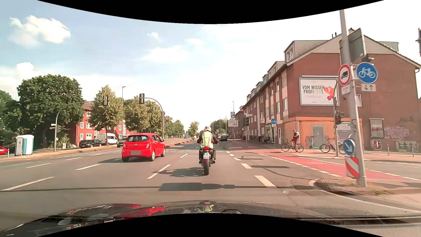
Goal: Follow the waypoints while adhering to traffic rules and regulations
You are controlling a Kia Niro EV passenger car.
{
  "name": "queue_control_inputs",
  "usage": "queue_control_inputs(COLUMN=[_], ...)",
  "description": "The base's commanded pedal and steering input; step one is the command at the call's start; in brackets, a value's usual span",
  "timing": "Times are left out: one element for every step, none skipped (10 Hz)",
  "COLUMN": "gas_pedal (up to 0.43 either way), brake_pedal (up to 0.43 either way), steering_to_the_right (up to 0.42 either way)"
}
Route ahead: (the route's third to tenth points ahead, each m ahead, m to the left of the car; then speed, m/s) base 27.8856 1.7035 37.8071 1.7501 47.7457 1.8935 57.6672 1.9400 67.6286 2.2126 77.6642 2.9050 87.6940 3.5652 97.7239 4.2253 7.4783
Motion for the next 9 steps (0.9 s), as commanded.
queue_control_inputs(gas_pedal=[0.000, 0.000, 0.079, 0.087, 0.130, 0.157, 0.169, 0.169, 0.169], brake_pedal=[0.000, 0.000, 0.000, 0.000, 0.000, 0.000, 0.000, 0.000, 0.000], steering_to_the_right=[-0.014, -0.014, -0.013, -0.012, -0.009, -0.007, -0.007, -0.007, -0.007])
